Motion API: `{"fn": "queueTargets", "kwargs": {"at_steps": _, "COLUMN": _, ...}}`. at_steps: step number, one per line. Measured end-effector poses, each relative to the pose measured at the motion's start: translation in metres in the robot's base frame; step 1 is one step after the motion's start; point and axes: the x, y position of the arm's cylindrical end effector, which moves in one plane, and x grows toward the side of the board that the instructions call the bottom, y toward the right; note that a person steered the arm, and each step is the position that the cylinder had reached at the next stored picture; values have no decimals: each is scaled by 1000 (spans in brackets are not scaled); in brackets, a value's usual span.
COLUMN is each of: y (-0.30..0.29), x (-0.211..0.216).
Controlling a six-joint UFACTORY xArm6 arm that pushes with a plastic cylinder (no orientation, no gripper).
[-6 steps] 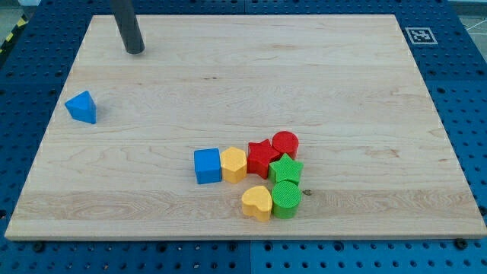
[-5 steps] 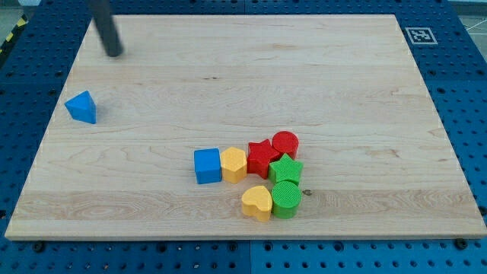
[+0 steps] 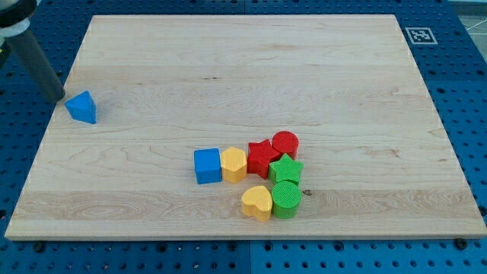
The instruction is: Nudge the blue triangle right a bit
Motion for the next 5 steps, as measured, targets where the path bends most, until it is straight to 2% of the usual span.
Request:
{"fn": "queueTargets", "kwargs": {"at_steps": 1, "y": 0, "x": 0}}
{"fn": "queueTargets", "kwargs": {"at_steps": 3, "y": 1, "x": 57}}
{"fn": "queueTargets", "kwargs": {"at_steps": 4, "y": 1, "x": 53}}
{"fn": "queueTargets", "kwargs": {"at_steps": 5, "y": 25, "x": 11}}
